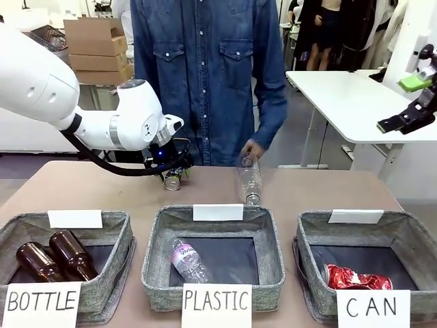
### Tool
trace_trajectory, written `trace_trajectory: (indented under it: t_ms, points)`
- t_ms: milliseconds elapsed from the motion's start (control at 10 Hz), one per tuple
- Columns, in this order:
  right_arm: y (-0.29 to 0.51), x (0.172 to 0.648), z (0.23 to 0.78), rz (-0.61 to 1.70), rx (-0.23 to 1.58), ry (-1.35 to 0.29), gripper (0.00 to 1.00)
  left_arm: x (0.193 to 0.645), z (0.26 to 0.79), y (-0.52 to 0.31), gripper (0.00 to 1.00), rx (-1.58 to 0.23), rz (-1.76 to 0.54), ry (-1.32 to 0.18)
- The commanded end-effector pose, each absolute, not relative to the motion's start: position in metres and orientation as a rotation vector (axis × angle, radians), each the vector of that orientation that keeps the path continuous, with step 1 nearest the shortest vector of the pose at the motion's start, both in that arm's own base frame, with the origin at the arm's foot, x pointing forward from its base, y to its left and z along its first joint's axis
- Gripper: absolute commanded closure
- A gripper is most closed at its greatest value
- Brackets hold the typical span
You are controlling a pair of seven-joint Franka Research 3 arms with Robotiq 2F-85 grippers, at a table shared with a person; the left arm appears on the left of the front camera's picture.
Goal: Sort the can waste into the basket.
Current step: Pick up the can waste from the table and place it in the right Fabric basket.
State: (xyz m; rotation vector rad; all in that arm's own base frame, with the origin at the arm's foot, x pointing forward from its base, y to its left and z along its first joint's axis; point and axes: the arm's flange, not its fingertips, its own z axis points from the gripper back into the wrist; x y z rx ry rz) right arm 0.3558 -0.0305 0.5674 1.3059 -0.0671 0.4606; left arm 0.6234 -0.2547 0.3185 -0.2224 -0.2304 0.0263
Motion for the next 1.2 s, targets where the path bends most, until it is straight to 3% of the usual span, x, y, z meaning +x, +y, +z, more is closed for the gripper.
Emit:
trace_trajectory:
  t_ms: [0, 100, 200, 300, 800, 1000, 1100]
  points:
    - [-0.034, 0.355, 0.568, 0.482, 1.301, -0.068, 0.00, 0.621, 0.317, -0.260, 0.60, -0.187, 0.054, -0.282]
    - [-0.034, 0.355, 0.568, 0.482, 1.301, -0.068, 0.00, 0.621, 0.316, -0.260, 1.00, -0.183, 0.054, -0.291]
    - [-0.034, 0.355, 0.568, 0.482, 1.301, -0.068, 0.00, 0.620, 0.315, -0.259, 0.64, -0.167, 0.053, -0.290]
    - [-0.034, 0.355, 0.568, 0.482, 1.301, -0.068, 0.00, 0.620, 0.314, -0.258, 1.00, -0.162, 0.048, -0.287]
    - [-0.034, 0.355, 0.568, 0.482, 1.301, -0.068, 0.00, 0.603, 0.336, -0.241, 1.00, -0.165, 0.037, -0.303]
    - [-0.034, 0.355, 0.568, 0.482, 1.301, -0.068, 0.00, 0.556, 0.389, -0.199, 1.00, -0.226, 0.029, -0.222]
    - [-0.034, 0.355, 0.568, 0.482, 1.301, -0.068, 0.00, 0.523, 0.416, -0.172, 1.00, -0.256, -0.083, -0.195]
